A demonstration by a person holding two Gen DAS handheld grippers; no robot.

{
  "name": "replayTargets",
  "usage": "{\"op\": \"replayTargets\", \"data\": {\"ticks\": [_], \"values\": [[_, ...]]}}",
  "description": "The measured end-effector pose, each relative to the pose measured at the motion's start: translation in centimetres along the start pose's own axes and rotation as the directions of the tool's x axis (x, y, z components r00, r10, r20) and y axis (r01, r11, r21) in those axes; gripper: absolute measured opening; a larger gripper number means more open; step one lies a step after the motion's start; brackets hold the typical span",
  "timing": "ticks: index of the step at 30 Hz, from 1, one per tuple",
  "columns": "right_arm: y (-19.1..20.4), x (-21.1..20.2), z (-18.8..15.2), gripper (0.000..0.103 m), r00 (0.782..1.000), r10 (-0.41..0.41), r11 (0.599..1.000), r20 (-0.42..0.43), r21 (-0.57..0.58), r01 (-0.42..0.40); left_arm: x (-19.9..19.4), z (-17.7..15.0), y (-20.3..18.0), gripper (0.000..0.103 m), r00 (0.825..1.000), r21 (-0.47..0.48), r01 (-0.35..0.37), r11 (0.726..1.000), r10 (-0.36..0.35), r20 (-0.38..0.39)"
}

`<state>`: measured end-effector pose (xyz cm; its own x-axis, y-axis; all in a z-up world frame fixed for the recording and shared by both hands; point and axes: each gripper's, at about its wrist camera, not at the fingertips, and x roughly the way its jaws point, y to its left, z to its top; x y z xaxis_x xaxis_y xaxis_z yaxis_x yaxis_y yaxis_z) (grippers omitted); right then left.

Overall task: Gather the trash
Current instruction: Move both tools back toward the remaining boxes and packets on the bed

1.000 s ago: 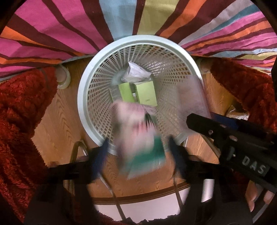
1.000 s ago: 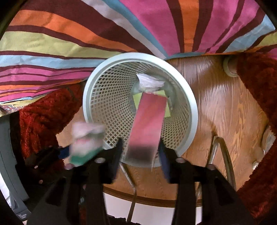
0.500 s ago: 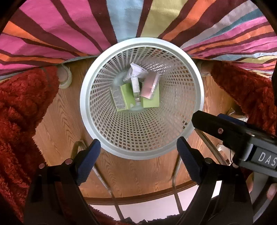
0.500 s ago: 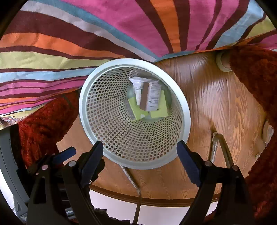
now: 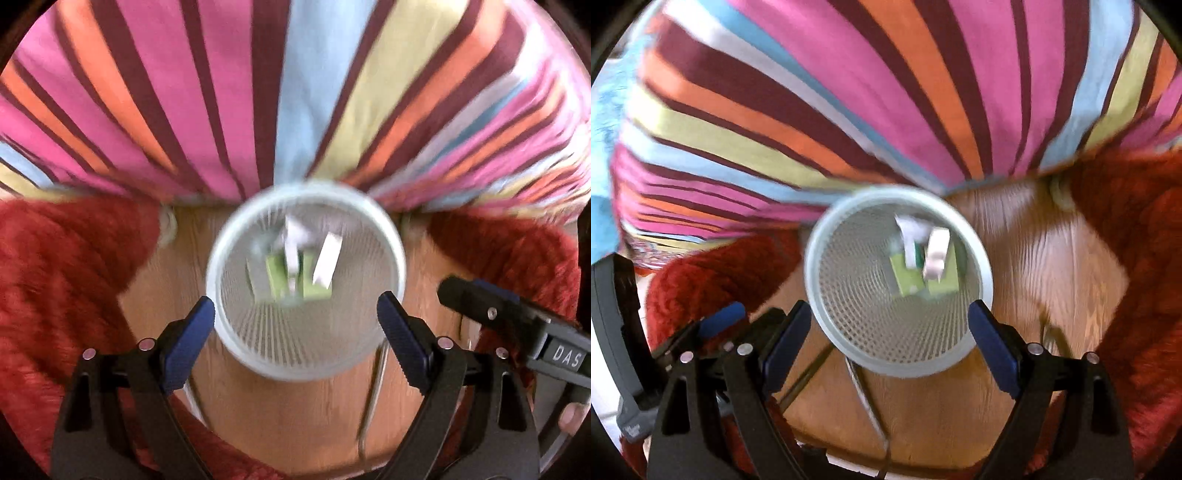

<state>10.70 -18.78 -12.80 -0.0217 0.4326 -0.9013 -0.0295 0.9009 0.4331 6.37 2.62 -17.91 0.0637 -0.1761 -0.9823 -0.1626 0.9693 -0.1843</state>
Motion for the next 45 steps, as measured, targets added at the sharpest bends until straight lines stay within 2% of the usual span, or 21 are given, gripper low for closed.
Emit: {"op": "replayTargets", "data": {"ticks": [2,4,5,8,10,11,12,16,19,25,31,36,45], "values": [[0.6,-2.7,0.3,0.082,0.993,0.001,0.999,0.119,-0.040,0.004,-2.3,0.1,0.0,0.087,0.994,0.006,0.002,1.000,-0.003,0.108],[1.0,-5.8,0.6,0.082,0.962,-0.007,0.997,0.272,-0.077,0.029,-4.9,0.3,-0.2,0.087,0.973,0.017,-0.029,0.999,0.024,0.229],[1.3,-7.5,0.9,0.082,0.934,-0.019,0.994,0.358,-0.092,0.055,-6.0,0.5,-0.4,0.087,0.958,0.023,-0.043,0.999,0.035,0.285],[1.8,-11.4,2.0,0.082,0.845,-0.037,0.988,0.534,-0.109,0.113,-8.5,1.4,-1.1,0.087,0.913,0.036,-0.055,0.998,0.036,0.406],[2.0,-13.0,2.9,0.082,0.804,-0.027,0.987,0.594,-0.109,0.114,-10.5,2.6,-1.5,0.087,0.874,0.037,-0.051,0.998,0.027,0.485],[2.0,-13.8,3.6,0.082,0.785,-0.022,0.988,0.619,-0.109,0.113,-11.2,3.3,-1.7,0.087,0.861,0.038,-0.044,0.998,0.018,0.508],[2.1,-14.3,4.3,0.082,0.769,-0.021,0.987,0.639,-0.110,0.118,-11.6,4.0,-2.1,0.087,0.853,0.043,-0.033,0.999,0.006,0.521],[2.6,-15.1,6.6,0.082,0.732,-0.028,0.983,0.680,-0.117,0.145,-13.3,7.2,-3.8,0.087,0.818,0.066,-0.015,0.998,-0.026,0.574],[2.6,-15.3,8.8,0.082,0.726,-0.014,0.982,0.687,-0.126,0.138,-13.8,9.4,-4.9,0.087,0.806,0.086,0.004,0.996,-0.054,0.590],[3.7,-15.4,10.5,0.082,0.726,0.009,0.974,0.688,-0.171,0.150,-13.8,13.0,-6.7,0.087,0.793,0.109,-0.005,0.994,-0.063,0.606],[4.3,-15.1,13.6,0.082,0.727,0.018,0.966,0.687,-0.200,0.165,-13.0,16.1,-7.3,0.087,0.801,0.125,-0.008,0.992,-0.069,0.595],[4.7,-14.4,16.4,0.082,0.729,0.011,0.953,0.685,-0.227,0.199,-12.3,19.2,-8.5,0.087,0.799,0.146,-0.010,0.989,-0.080,0.596],[5.6,-13.6,20.6,0.082,0.752,0.023,0.938,0.659,-0.275,0.213,-10.8,24.1,-9.5,0.087,0.809,0.147,0.009,0.989,-0.094,0.580]]}}
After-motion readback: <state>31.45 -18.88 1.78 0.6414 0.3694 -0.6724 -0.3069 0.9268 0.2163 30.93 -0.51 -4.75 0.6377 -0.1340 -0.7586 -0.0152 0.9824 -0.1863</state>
